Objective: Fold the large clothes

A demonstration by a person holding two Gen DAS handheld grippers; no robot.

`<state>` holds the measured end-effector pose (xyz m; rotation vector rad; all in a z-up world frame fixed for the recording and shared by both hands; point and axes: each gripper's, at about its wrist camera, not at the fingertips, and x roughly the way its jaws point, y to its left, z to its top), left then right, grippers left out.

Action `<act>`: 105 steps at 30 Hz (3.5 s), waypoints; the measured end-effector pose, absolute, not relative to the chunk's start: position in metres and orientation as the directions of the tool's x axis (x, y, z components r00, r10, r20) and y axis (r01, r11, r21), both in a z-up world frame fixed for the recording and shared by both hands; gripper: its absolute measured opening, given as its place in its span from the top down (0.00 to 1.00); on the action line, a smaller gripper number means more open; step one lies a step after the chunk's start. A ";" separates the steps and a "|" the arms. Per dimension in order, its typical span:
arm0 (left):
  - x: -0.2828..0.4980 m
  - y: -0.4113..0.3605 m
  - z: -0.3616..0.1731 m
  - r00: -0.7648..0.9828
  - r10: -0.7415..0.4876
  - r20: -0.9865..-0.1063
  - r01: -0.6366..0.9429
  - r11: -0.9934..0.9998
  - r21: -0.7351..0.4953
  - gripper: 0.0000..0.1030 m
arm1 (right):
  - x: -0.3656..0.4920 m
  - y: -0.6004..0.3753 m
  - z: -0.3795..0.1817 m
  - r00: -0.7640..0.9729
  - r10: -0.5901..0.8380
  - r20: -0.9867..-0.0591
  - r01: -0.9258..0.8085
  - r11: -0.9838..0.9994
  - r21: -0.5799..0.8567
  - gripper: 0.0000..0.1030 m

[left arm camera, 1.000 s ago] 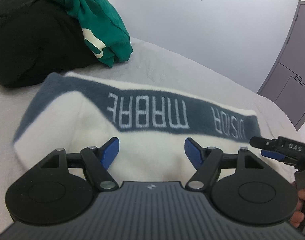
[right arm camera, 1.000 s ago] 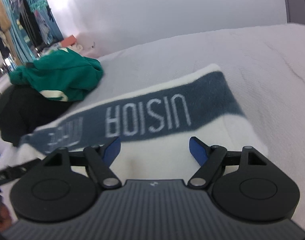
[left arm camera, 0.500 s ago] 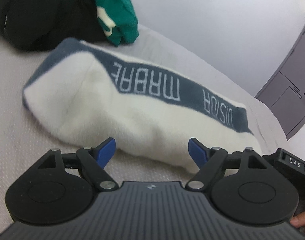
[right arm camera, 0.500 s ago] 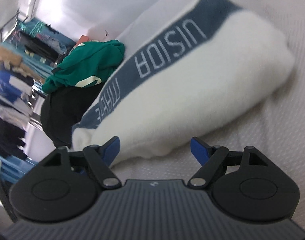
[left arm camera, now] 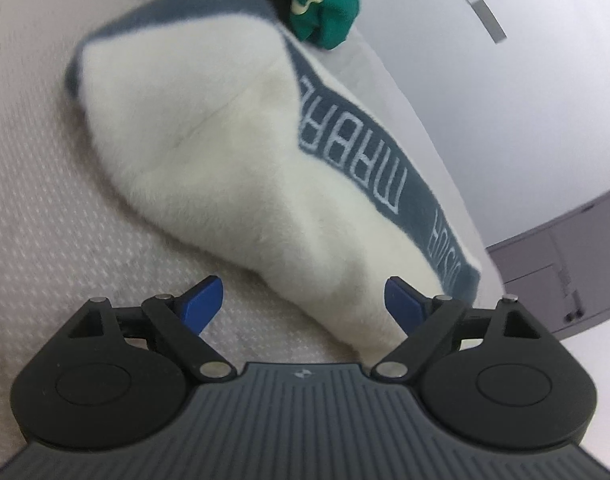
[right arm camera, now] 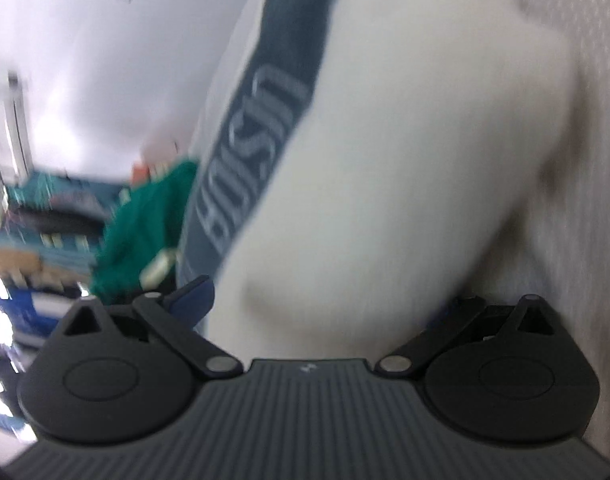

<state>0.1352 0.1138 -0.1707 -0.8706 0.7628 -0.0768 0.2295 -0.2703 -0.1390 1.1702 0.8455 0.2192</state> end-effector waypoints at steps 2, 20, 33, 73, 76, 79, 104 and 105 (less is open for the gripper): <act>0.137 0.116 -0.176 0.738 -0.372 -0.564 -0.249 0.626 -0.739 0.12 | 0.229 -0.279 -0.138 0.716 0.555 -0.424 0.258 0.354 0.899 0.00; 0.169 0.147 -0.218 0.820 -0.441 -0.366 -0.269 0.267 -0.925 0.12 | 0.220 -0.286 -0.139 0.752 0.557 -0.352 0.211 0.303 0.929 0.00; 0.161 0.149 -0.213 0.852 -0.450 -0.268 -0.178 0.233 -0.956 0.12 | 0.234 -0.304 -0.148 0.799 0.481 -0.361 0.254 0.274 0.927 0.01; 0.192 0.158 -0.159 0.861 -0.295 -0.414 -0.266 0.432 -0.862 0.58 | 0.227 -0.299 -0.090 0.846 0.450 -0.287 0.012 0.521 0.853 0.67; 0.182 0.156 -0.149 0.860 -0.317 -0.399 -0.244 0.432 -0.868 0.58 | 0.215 -0.304 -0.071 0.845 0.464 -0.265 -0.027 0.533 0.846 0.67; 0.177 0.150 -0.129 0.852 -0.348 -0.392 -0.222 0.438 -0.871 0.58 | 0.202 -0.313 -0.051 0.851 0.465 -0.245 -0.062 0.552 0.831 0.67; 0.300 -0.111 0.052 0.730 -0.615 -0.299 0.115 0.541 -0.833 0.58 | 0.206 -0.512 0.093 0.968 0.236 -0.082 -0.095 0.652 0.752 0.67; 0.317 -0.121 0.050 0.721 -0.622 -0.305 0.122 0.548 -0.828 0.58 | 0.207 -0.521 0.091 0.971 0.222 -0.087 -0.085 0.664 0.743 0.67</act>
